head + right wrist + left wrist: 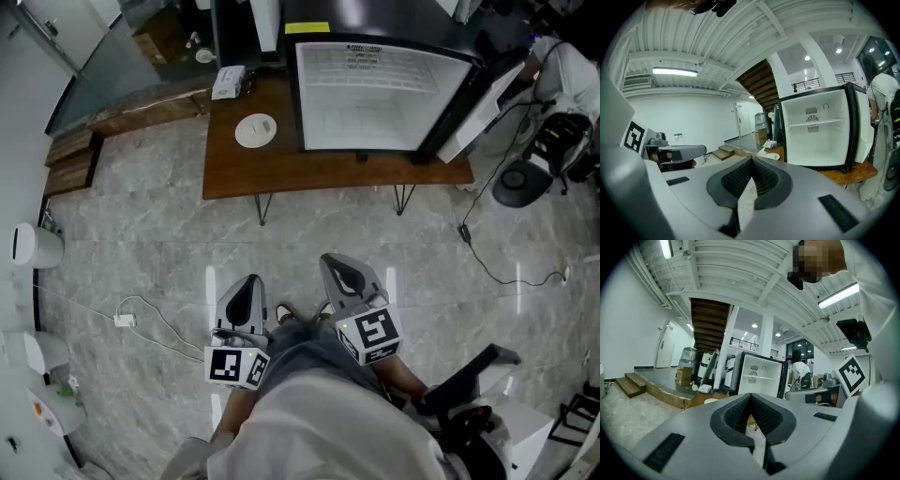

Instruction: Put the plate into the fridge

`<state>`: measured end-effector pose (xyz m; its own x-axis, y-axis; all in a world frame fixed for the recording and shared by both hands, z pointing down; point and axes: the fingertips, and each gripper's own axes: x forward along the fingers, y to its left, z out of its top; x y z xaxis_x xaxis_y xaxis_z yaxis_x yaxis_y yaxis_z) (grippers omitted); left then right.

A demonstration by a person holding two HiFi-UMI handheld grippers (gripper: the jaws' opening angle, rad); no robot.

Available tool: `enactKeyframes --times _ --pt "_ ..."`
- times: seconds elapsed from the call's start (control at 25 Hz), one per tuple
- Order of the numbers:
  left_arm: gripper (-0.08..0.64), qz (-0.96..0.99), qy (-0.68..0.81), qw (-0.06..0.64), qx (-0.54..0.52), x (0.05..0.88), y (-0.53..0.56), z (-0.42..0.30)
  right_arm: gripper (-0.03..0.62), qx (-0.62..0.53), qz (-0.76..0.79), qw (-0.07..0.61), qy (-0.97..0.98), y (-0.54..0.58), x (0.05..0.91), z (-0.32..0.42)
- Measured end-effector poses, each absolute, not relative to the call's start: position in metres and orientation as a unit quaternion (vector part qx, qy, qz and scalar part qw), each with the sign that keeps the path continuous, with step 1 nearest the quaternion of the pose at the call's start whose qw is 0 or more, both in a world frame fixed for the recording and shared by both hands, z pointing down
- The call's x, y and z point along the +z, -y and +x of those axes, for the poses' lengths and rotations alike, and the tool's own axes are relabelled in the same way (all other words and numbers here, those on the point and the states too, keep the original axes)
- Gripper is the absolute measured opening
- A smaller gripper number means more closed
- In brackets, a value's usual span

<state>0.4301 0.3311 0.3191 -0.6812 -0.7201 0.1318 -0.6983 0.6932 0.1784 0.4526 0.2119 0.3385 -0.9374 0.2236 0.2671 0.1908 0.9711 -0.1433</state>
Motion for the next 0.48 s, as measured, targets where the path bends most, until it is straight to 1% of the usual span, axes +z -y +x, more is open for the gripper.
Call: enactKeyframes --times 0.48 --pt "0.019 0.378 0.917 0.114 -0.053 0.345 -0.329 0.416 0.015 0.068 -0.111 0.153 0.980 -0.204 0.364 0.434"
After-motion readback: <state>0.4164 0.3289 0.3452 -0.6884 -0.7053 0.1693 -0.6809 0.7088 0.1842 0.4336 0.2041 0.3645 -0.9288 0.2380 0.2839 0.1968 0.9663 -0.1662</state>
